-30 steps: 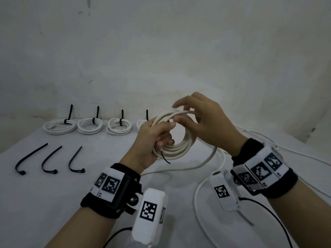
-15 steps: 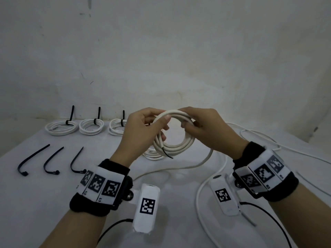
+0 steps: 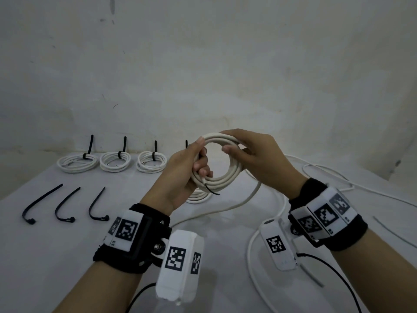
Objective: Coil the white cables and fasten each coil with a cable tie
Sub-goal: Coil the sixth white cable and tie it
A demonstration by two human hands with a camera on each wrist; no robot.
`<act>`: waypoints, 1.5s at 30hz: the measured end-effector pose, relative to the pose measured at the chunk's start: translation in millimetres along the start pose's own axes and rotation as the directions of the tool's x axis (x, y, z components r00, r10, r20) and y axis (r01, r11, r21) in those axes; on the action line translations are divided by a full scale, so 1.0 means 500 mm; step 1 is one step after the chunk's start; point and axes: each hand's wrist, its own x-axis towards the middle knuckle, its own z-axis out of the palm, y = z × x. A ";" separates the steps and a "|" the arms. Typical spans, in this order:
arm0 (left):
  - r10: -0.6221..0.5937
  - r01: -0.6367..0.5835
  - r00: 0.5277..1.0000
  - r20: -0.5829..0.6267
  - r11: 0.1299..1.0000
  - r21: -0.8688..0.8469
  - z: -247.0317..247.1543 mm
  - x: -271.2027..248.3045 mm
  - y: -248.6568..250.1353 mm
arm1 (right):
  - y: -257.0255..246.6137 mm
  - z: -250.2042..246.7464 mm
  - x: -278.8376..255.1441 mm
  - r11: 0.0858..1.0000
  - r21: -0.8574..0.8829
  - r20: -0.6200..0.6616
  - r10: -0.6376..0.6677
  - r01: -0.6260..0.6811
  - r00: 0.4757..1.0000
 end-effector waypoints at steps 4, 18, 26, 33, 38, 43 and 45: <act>0.015 -0.025 0.996 -0.086 0.993 -0.117 -0.011 0.008 0.012 | 0.016 -0.012 -0.022 0.936 0.285 0.051 0.200 -0.206 0.979; 0.083 -0.149 0.974 -0.211 0.936 -0.319 -0.038 0.016 0.040 | 0.065 -0.046 -0.058 0.817 0.484 0.136 0.282 -0.312 0.950; 0.160 -0.268 0.939 -0.306 0.897 -0.352 -0.045 0.023 0.049 | 0.061 -0.024 -0.056 0.960 -0.265 0.103 -0.060 0.085 0.993; 0.239 -0.317 0.899 -0.368 0.934 -0.165 -0.029 0.021 0.032 | -0.006 -0.004 -0.075 0.655 -0.569 0.363 -0.342 0.497 0.867; 0.289 -0.276 0.915 -0.280 0.957 0.086 0.010 0.007 0.003 | -0.068 0.002 -0.065 0.685 -0.486 0.286 -0.461 0.542 0.840; 0.281 -0.244 0.957 -0.077 0.917 0.317 0.024 -0.005 -0.032 | -0.077 0.002 -0.044 0.863 -0.256 0.126 -0.417 0.435 0.900; 0.262 -0.233 0.964 -0.051 0.919 0.319 0.029 -0.012 -0.037 | -0.072 0.000 -0.037 0.909 -0.204 0.088 -0.354 0.365 0.931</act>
